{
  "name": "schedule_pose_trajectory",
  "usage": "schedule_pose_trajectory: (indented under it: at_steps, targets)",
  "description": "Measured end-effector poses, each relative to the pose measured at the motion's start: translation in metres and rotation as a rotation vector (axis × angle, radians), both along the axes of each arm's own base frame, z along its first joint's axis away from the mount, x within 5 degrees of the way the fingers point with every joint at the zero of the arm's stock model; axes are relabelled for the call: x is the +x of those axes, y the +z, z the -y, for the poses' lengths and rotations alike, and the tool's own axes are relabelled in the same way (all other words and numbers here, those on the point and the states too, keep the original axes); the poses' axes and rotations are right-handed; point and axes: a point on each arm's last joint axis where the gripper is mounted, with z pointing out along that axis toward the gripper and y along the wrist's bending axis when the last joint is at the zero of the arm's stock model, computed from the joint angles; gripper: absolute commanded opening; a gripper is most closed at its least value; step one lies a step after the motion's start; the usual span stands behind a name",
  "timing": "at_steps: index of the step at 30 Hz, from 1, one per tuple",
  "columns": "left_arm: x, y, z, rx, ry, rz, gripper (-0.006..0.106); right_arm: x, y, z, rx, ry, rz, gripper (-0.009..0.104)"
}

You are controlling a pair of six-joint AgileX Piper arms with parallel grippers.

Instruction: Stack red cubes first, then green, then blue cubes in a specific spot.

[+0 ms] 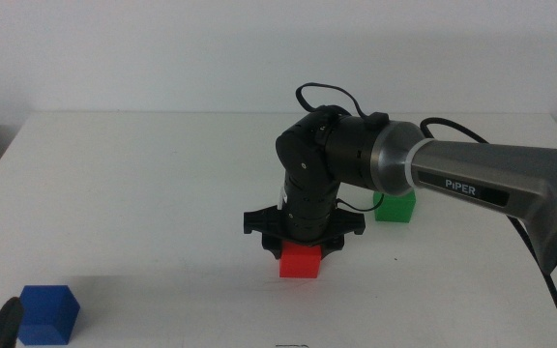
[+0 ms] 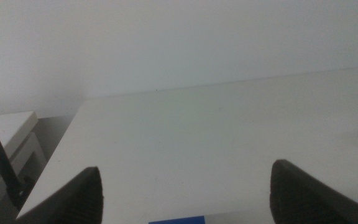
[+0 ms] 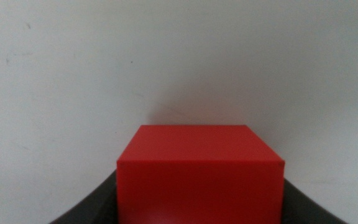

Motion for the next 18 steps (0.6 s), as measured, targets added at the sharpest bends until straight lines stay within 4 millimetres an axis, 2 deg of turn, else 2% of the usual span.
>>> schedule_pose_trajectory:
  at_steps: [6,11,14,18]
  targets:
    - [0.000,0.000,0.000,0.000,0.000,0.000,0.090,-0.001,-0.001,0.001,-0.016,0.001,-0.015,0.072]
    - [0.000,0.000,0.000,0.000,0.000,0.000,0.090,0.000,0.005,0.000,-0.018,-0.001,-0.016,0.083]
    - [0.000,0.000,0.000,0.000,0.000,0.000,0.090,0.002,0.020,-0.001,-0.034,0.007,-0.020,0.083]
    - [0.000,0.000,0.000,0.000,0.000,0.000,0.090,0.010,0.057,0.001,-0.081,0.051,0.043,0.083]
